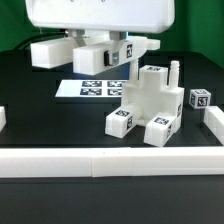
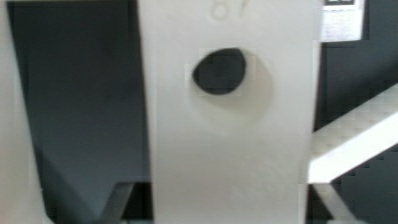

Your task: Assemble chair

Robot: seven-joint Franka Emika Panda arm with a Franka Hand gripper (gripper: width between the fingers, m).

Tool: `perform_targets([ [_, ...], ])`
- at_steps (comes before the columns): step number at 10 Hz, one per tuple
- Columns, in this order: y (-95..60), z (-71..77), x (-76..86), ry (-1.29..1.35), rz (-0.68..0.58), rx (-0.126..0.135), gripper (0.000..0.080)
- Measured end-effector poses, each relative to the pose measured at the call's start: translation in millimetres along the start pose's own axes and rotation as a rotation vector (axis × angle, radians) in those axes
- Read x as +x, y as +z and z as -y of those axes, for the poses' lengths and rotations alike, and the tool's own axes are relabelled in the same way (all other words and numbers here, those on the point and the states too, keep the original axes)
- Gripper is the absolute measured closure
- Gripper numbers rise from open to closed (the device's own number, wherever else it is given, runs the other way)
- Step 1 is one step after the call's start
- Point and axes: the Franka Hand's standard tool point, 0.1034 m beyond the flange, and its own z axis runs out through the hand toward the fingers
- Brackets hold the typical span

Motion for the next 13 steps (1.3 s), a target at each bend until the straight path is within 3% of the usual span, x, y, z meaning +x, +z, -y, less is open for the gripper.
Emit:
perform_targets([
  [2, -8.8, 2.9, -4.0, 0.036, 0.001, 0.021, 0.0515],
  [4, -20.1, 10.5, -18.2, 0.04, 0.003, 0.036, 0.0515],
  [6, -26.2, 34.8, -38.2, 0.063, 0.002, 0.046, 0.0515],
  [8, -12.8, 53.1, -53.0, 0.057, 0.008, 0.033, 0.0515],
  [11, -11.8, 51.1, -51.7, 0.053, 0.009, 0.032, 0.0515],
  [13, -14.1, 61.3, -62.1, 0.007, 0.001, 0.024, 0.0515],
])
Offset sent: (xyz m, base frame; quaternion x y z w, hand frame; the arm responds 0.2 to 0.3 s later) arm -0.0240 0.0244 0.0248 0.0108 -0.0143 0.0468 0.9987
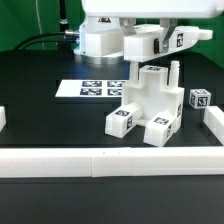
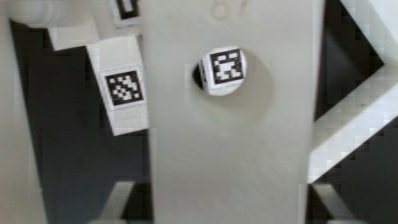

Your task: Assemble chair

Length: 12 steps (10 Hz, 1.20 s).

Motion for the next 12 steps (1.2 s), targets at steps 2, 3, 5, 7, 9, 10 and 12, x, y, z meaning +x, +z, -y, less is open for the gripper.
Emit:
perform_targets([
  [2, 5.2, 6.2, -5.8, -0.137, 0.003, -0.003, 0.0515],
  [3, 8.1, 4.1, -4.6, -0.134, 0.005, -0.008, 0.0515],
  [5, 9.0, 4.3, -5.2, -0.135, 0.006, -0.009, 0.0515],
  [7, 11.2, 8.5, -15.7, -0.144, 0.008, -0.013, 0.0515],
  [9, 16.7, 14.4, -28.0, -0.151, 0.008, -0.015, 0.0515],
  [10, 20.2, 16.6, -34.0, -0.16, 0.012, -0.02, 0.0515],
  [12, 21.9, 13.9, -31.7, -0.175, 0.011, -0.022, 0.0515],
])
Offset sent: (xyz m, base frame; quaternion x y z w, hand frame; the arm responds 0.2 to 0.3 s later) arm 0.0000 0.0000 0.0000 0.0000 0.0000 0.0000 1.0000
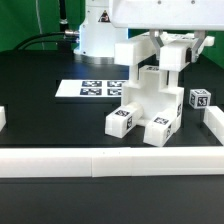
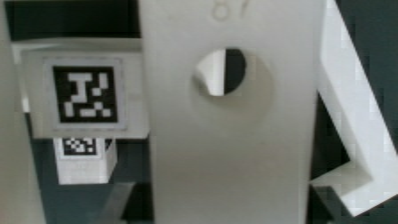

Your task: Assemble chair

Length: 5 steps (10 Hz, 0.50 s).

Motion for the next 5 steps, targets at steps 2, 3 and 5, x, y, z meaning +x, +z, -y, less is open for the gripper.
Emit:
perform_targets([
  [2, -1.1, -5.0, 3.9, -0.001, -0.003, -0.001, 0.0515],
  [3, -1.4, -6.8, 4.8, 0.002, -0.006, -0.001, 0.0515],
  [5, -1.4, -7.1, 5.5, 0.002, -0.014, 0.002, 0.0515],
])
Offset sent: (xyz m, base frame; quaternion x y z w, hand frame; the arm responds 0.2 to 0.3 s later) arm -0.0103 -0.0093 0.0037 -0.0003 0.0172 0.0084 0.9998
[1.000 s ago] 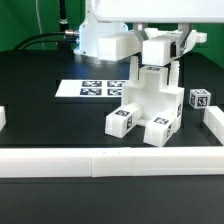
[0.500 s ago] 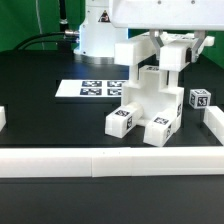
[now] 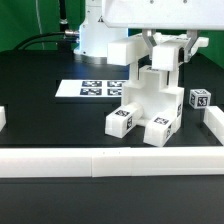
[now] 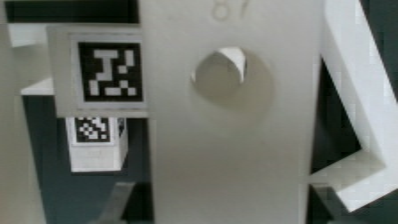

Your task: Assemble chair

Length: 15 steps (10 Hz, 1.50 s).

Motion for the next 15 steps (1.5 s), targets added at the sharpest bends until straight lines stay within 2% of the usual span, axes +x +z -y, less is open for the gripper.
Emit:
perform_targets([
  [5, 1.9, -1.2, 2.0, 0.004, -0.021, 0.006, 0.0515],
  [7, 9.1, -3.5, -5.2, 0.02, -0.012, -0.002, 0.0515],
  [10, 20.9, -6.1, -5.3, 0.016, -0.011, -0.015, 0.0515],
  [15, 38.6, -15.4, 8.0, -0.041, -0.006, -0.036, 0.0515],
])
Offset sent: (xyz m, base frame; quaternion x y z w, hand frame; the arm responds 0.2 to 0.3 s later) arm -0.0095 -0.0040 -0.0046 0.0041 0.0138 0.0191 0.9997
